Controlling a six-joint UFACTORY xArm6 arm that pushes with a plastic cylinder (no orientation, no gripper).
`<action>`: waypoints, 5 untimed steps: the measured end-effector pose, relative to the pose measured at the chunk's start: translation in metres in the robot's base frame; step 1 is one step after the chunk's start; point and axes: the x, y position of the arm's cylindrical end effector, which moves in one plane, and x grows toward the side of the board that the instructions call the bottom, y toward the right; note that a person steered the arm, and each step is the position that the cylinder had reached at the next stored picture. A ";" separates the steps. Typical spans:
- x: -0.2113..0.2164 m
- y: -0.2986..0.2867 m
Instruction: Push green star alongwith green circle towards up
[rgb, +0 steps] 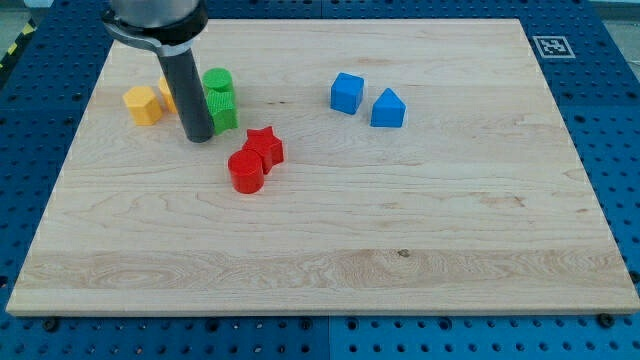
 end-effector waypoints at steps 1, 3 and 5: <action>0.000 0.017; 0.000 0.057; -0.013 0.036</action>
